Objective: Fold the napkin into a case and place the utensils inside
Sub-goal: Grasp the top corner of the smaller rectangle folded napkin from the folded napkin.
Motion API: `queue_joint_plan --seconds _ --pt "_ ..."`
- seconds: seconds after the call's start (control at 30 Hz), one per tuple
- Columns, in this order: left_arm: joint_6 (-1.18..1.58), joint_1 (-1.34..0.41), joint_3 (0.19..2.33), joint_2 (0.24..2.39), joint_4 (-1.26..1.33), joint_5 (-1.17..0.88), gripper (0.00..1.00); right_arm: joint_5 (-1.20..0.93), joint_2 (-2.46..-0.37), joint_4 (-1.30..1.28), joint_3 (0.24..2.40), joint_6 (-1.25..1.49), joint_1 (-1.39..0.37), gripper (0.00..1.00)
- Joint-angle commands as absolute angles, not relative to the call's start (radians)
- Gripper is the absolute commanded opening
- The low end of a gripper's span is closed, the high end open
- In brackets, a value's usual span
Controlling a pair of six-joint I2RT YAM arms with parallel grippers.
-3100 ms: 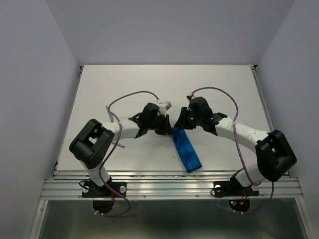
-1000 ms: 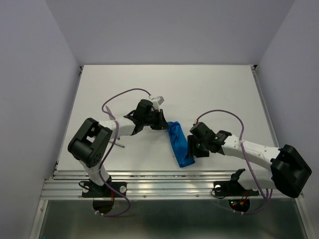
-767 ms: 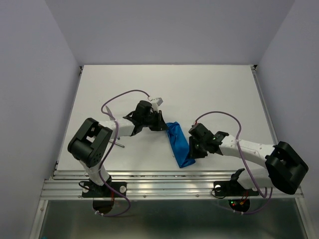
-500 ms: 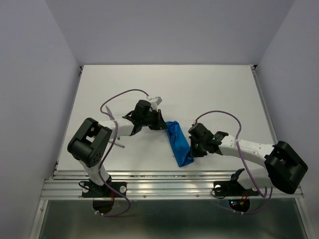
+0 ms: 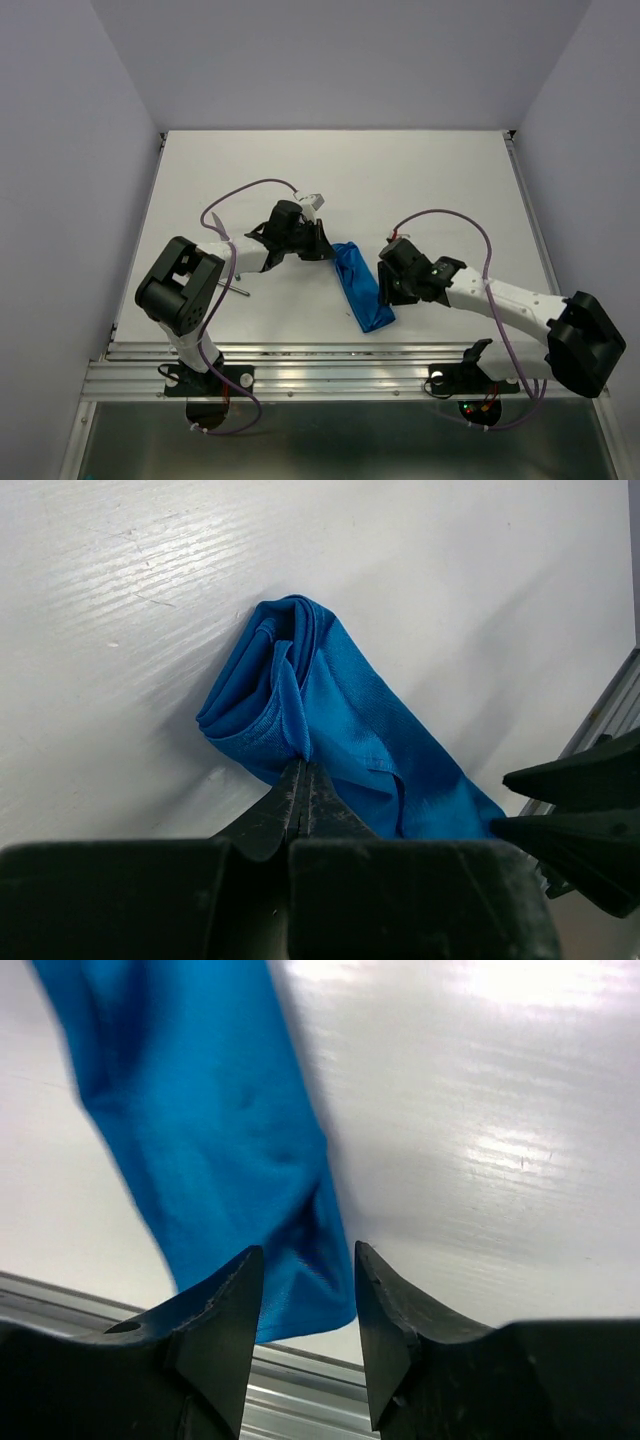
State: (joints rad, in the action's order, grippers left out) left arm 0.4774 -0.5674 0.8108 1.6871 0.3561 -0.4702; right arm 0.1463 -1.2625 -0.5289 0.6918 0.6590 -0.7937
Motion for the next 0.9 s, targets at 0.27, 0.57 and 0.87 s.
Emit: queue_joint_plan --seconds 0.27,0.57,0.87 --pt "0.486 -0.565 0.788 1.666 0.408 -0.499 0.0 0.107 -1.374 -0.442 0.937 0.577 -0.807 0.41" --pt "0.483 -0.565 0.782 1.657 0.402 -0.505 0.0 0.134 -1.575 -0.304 1.066 0.617 -0.807 0.36" --pt "0.479 -0.565 0.785 1.657 0.399 -0.509 0.0 0.123 -1.689 -0.247 1.108 0.62 -0.769 0.23"
